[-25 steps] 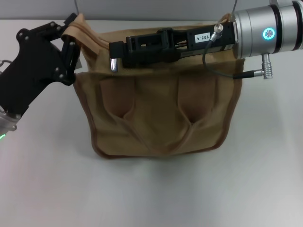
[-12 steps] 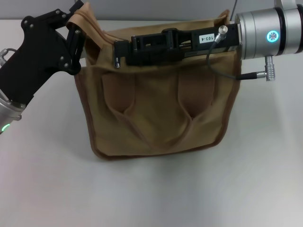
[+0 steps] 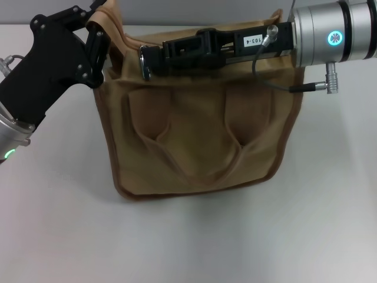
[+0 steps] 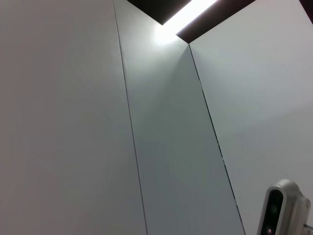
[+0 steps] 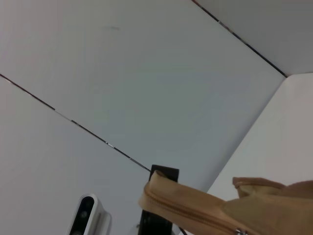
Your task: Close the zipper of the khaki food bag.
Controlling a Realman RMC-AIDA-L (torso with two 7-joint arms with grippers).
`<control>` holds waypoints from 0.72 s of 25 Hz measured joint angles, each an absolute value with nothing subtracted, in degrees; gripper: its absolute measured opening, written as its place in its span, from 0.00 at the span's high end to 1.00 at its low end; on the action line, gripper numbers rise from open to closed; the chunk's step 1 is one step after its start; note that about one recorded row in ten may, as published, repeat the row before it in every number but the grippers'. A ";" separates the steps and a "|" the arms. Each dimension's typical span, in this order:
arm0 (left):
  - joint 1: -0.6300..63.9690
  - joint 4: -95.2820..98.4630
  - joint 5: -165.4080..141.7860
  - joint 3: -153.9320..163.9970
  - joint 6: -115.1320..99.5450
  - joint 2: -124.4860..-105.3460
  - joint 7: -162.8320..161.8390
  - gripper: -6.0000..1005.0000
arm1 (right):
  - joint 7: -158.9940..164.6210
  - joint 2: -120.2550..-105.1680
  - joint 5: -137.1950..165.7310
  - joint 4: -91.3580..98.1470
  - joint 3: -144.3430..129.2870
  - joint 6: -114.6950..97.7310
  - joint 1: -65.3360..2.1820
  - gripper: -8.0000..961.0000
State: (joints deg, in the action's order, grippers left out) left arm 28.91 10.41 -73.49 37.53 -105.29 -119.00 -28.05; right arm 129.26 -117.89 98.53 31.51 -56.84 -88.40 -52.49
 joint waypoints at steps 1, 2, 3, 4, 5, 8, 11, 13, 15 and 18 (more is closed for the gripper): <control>28.97 10.41 -73.50 37.53 -105.22 -119.00 -28.05 0.97 | 129.40 -117.99 98.53 31.85 -56.85 -88.51 -52.40 0.44; 29.00 10.40 -73.50 37.53 -105.18 -119.00 -28.05 0.97 | 129.57 -118.04 98.50 32.30 -56.86 -88.72 -52.30 0.45; 29.10 10.42 -73.49 37.53 -105.02 -119.00 -28.05 0.97 | 129.94 -118.10 98.46 33.39 -56.87 -88.94 -51.98 0.47; 29.10 10.42 -73.49 37.53 -105.02 -119.00 -28.05 0.97 | 129.94 -118.10 98.46 33.39 -56.87 -88.94 -51.98 0.49; 29.14 10.44 -73.49 37.53 -105.01 -119.00 -28.05 0.97 | 130.11 -118.13 98.48 33.82 -56.86 -88.99 -51.78 0.50; 29.35 10.53 -73.50 37.42 -104.92 -119.00 -28.47 0.97 | 130.43 -118.15 98.64 34.30 -56.71 -88.72 -51.10 0.55; 29.37 10.63 -73.50 37.25 -104.91 -118.97 -28.64 0.97 | 130.43 -118.15 98.67 34.32 -56.61 -88.56 -50.77 0.60; 29.37 10.70 -73.50 37.03 -104.98 -118.95 -28.65 0.97 | 130.44 -118.12 98.70 34.53 -56.49 -88.56 -50.45 0.60; 29.38 10.72 -73.51 37.02 -105.00 -118.95 -28.65 0.97 | 130.45 -118.11 98.70 34.76 -56.47 -88.56 -50.31 0.60; 29.51 10.79 -73.52 37.00 -104.98 -118.96 -28.69 0.97 | 130.46 -118.10 98.65 36.01 -56.43 -88.72 -49.78 0.60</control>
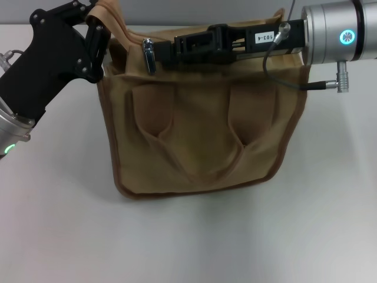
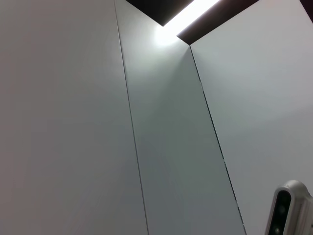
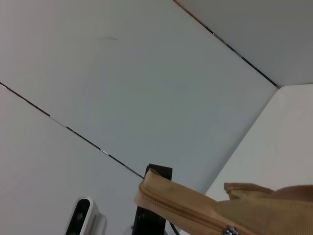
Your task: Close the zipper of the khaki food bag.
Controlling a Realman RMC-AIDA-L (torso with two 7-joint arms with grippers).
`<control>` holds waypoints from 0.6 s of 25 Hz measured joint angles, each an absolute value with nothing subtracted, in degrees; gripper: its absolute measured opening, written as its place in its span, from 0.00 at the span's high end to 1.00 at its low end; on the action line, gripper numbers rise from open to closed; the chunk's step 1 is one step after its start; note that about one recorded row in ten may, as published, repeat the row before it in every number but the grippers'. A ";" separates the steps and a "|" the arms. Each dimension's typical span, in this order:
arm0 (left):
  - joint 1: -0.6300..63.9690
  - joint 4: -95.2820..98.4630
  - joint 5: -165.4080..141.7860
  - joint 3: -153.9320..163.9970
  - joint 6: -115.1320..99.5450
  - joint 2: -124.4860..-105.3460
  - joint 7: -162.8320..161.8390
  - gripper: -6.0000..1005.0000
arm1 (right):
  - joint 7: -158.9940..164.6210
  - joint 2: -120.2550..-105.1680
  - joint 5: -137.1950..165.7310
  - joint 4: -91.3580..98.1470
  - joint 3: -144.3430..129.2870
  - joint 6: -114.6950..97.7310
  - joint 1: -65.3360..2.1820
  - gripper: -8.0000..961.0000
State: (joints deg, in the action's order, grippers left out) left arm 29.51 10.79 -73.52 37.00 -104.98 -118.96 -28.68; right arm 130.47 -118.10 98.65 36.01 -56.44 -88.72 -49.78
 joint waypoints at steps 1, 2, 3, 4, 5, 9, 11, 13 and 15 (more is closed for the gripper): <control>29.51 10.79 -73.52 37.00 -104.98 -118.96 -28.69 0.97 | 130.46 -118.10 98.65 36.01 -56.43 -88.72 -49.78 0.61; 29.56 10.82 -73.53 36.99 -104.93 -118.95 -28.73 0.97 | 130.47 -118.13 98.56 36.16 -56.47 -88.76 -49.72 0.61; 29.59 10.89 -73.54 36.97 -104.89 -118.93 -28.85 0.97 | 130.47 -118.14 98.49 36.30 -56.57 -88.78 -49.70 0.62; 29.63 10.94 -73.55 36.94 -104.87 -118.91 -28.99 0.97 | 130.47 -118.14 98.50 36.35 -56.65 -88.75 -49.73 0.62; 29.69 10.99 -73.56 36.90 -104.86 -118.89 -29.21 0.97 | 130.48 -118.29 98.61 36.38 -56.82 -88.55 -50.04 0.63; 30.01 11.10 -73.57 36.84 -104.79 -118.81 -29.88 0.97 | 130.45 -118.74 98.71 36.56 -57.05 -88.35 -50.55 0.65; 30.11 11.24 -73.58 36.83 -104.76 -118.81 -29.92 0.97 | 130.34 -118.97 98.71 36.89 -57.28 -87.88 -50.64 0.66; 30.18 11.41 -73.58 36.82 -104.75 -118.81 -29.93 0.97 | 130.41 -119.03 98.71 37.12 -57.60 -87.56 -50.74 0.67; 30.29 11.50 -73.58 36.82 -104.75 -118.85 -29.99 0.97 | 130.47 -119.04 98.71 37.60 -58.49 -87.11 -50.87 0.70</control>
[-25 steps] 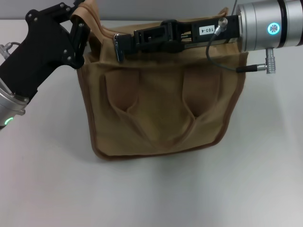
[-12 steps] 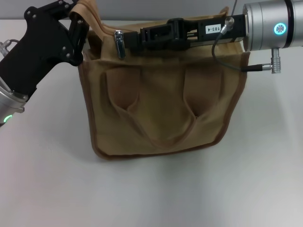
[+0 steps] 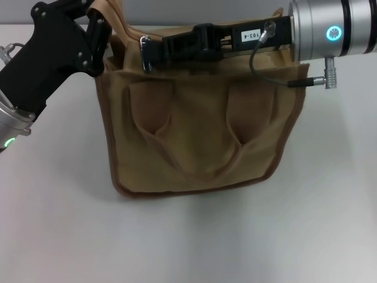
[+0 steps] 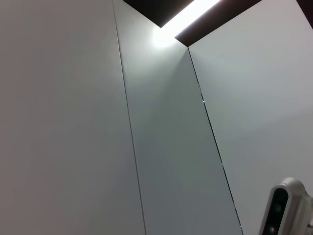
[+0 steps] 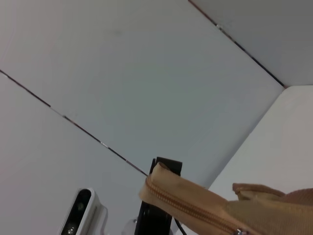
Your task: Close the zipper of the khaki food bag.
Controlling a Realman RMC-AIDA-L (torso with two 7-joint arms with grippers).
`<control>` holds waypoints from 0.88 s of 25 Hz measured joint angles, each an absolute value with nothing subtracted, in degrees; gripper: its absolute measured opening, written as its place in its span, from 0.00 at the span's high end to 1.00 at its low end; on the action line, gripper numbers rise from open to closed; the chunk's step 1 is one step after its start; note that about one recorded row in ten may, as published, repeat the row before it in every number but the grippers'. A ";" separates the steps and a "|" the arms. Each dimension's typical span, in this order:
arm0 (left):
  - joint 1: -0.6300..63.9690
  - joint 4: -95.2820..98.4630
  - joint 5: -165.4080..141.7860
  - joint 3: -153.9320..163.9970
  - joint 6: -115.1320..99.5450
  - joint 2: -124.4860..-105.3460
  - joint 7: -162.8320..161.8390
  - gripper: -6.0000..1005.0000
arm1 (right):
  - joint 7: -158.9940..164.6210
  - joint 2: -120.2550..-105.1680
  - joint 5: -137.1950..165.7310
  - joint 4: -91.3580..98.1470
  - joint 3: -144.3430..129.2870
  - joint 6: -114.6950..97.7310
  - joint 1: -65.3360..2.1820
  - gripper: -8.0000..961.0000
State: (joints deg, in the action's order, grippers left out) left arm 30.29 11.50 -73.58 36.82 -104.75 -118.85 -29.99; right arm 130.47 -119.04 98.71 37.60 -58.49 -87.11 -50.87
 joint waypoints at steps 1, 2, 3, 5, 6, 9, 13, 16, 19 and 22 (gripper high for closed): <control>30.29 11.50 -73.58 36.82 -104.75 -118.85 -29.99 0.97 | 130.47 -119.04 98.71 37.60 -58.49 -87.11 -50.87 0.72; 30.31 11.52 -73.57 36.83 -104.78 -118.89 -30.03 0.97 | 130.47 -119.06 98.71 37.70 -58.69 -86.83 -50.86 0.73; 30.31 11.52 -73.57 36.83 -104.78 -118.89 -30.03 0.97 | 130.47 -119.08 98.71 37.72 -58.78 -86.61 -50.87 0.74; 30.32 11.52 -73.57 36.89 -104.81 -118.91 -30.04 0.97 | 130.21 -119.13 98.71 37.88 -58.81 -86.27 -50.69 0.77; 30.32 11.52 -73.57 36.89 -104.81 -118.91 -30.04 0.97 | 130.21 -119.13 98.71 37.88 -58.81 -86.27 -50.69 0.79; 30.33 11.52 -73.57 36.85 -104.81 -118.91 -30.05 0.97 | 130.06 -119.14 98.71 38.84 -58.80 -85.87 -50.08 0.83; 30.33 11.52 -73.57 36.83 -104.81 -118.92 -30.06 0.97 | 129.79 -119.19 98.71 39.51 -58.79 -85.61 -49.68 0.89; 30.32 11.52 -73.56 36.84 -104.81 -118.92 -30.06 0.97 | 129.76 -119.19 98.64 40.79 -58.45 -85.50 -48.92 0.94; 30.32 11.51 -73.56 36.80 -104.81 -118.89 -30.06 0.97 | 129.74 -119.19 98.37 42.54 -58.47 -85.41 -47.89 0.95; 30.32 11.52 -73.55 36.80 -104.60 -118.85 -30.06 0.97 | 129.75 -119.23 98.30 43.98 -58.63 -85.44 -47.23 0.95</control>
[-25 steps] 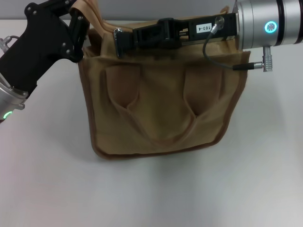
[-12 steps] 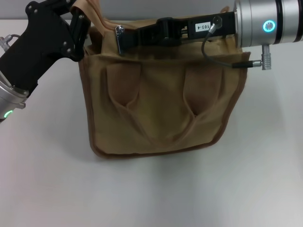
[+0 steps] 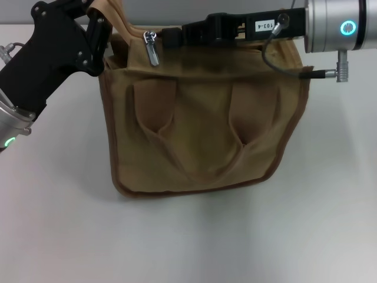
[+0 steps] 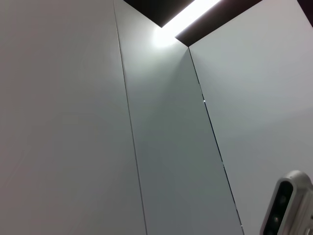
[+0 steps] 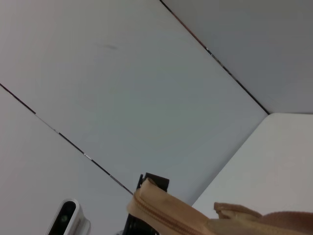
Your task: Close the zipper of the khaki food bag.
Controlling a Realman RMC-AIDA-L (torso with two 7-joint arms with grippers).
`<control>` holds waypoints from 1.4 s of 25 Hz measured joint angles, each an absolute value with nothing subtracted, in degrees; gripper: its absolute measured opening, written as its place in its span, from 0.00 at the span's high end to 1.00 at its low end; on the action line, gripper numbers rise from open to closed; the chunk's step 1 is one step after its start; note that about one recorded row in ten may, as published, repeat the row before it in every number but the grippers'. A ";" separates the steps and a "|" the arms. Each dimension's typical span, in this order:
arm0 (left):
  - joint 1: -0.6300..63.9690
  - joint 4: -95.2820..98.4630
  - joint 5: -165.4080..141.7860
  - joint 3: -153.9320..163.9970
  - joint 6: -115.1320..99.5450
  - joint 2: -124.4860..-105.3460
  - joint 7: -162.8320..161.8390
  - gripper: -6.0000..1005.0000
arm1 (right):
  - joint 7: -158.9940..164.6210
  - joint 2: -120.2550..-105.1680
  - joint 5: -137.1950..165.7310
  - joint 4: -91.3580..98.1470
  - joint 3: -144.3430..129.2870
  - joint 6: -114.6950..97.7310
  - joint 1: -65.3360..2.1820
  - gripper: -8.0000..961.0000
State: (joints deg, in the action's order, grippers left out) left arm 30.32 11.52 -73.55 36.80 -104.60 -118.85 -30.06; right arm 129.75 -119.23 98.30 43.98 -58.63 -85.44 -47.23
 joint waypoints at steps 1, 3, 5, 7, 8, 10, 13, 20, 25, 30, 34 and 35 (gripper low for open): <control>30.32 11.51 -73.55 36.80 -104.47 -118.84 -30.06 0.97 | 129.76 -119.25 98.28 44.35 -58.63 -85.60 -47.08 0.94; 30.32 11.51 -73.55 36.80 -104.30 -118.82 -30.06 0.97 | 129.53 -119.27 98.19 45.02 -58.86 -86.19 -46.91 0.93; 30.32 11.51 -73.55 36.81 -104.24 -118.82 -30.06 0.97 | 129.05 -119.29 98.10 45.05 -58.97 -86.54 -46.91 0.92; 30.37 11.52 -73.55 36.81 -104.12 -118.82 -30.06 0.97 | 127.61 -119.34 97.41 45.14 -59.00 -87.47 -46.91 0.91; 30.40 11.51 -73.55 36.80 -104.06 -118.81 -30.06 0.97 | 126.62 -119.35 96.36 45.31 -58.93 -88.55 -46.91 0.91; 30.45 11.57 -73.56 36.50 -103.72 -118.76 -30.06 0.97 | 126.30 -119.35 95.86 45.49 -58.85 -89.18 -46.91 0.90; 30.54 11.67 -73.56 36.03 -103.37 -118.73 -30.15 0.97 | 126.38 -119.28 95.57 46.36 -58.68 -89.93 -46.87 0.88; 29.58 10.53 -73.55 33.79 -103.73 -118.81 -30.94 0.97 | 126.78 -119.12 98.39 47.13 -59.93 -89.74 -47.77 0.68; 27.52 9.22 -73.42 32.46 -104.05 -118.71 -30.93 0.97 | 126.10 -119.18 98.69 47.20 -63.33 -87.15 -48.10 0.56; 25.63 8.85 -73.56 32.94 -104.82 -118.79 -30.93 0.97 | 125.10 -119.26 98.72 47.28 -64.78 -85.13 -48.21 0.56; 25.49 7.44 -73.68 32.99 -105.11 -118.82 -30.93 0.97 | 124.56 -119.33 98.54 47.29 -65.43 -84.00 -48.24 0.56; 25.49 6.99 -73.61 32.98 -105.46 -118.81 -30.93 0.97 | 124.50 -119.34 98.49 47.29 -66.01 -83.46 -48.28 0.56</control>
